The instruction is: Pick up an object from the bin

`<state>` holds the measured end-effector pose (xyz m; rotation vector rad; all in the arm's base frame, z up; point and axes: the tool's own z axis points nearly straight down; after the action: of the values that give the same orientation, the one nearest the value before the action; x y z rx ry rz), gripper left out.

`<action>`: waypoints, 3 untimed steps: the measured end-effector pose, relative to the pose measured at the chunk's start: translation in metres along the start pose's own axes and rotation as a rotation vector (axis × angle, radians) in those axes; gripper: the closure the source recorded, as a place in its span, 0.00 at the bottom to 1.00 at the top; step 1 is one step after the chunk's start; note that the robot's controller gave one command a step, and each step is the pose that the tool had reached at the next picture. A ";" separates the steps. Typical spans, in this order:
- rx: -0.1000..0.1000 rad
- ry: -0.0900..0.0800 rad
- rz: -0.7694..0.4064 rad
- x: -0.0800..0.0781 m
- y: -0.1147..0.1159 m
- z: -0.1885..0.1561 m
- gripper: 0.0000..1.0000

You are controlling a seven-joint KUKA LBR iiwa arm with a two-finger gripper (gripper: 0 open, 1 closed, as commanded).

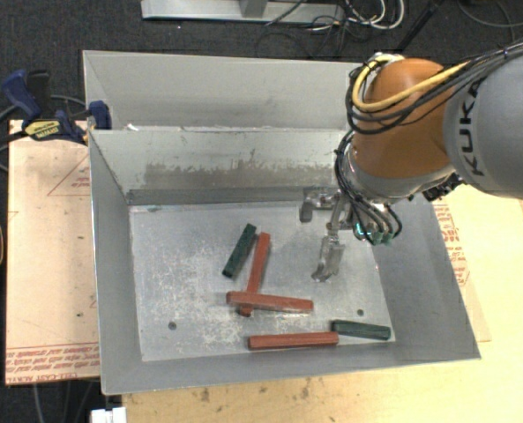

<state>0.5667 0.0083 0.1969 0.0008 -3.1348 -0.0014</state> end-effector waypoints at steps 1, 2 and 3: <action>0.000 0.000 -0.032 0.066 0.021 0.131 0.00; -0.003 -0.010 0.078 0.067 0.063 0.097 0.00; 0.001 -0.011 -0.109 0.086 0.024 0.096 0.00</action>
Offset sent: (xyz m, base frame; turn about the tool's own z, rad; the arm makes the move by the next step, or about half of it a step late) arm -0.0647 0.0202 -0.1269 -0.0305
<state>0.4799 0.0322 0.1019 0.1717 -3.1410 -0.0001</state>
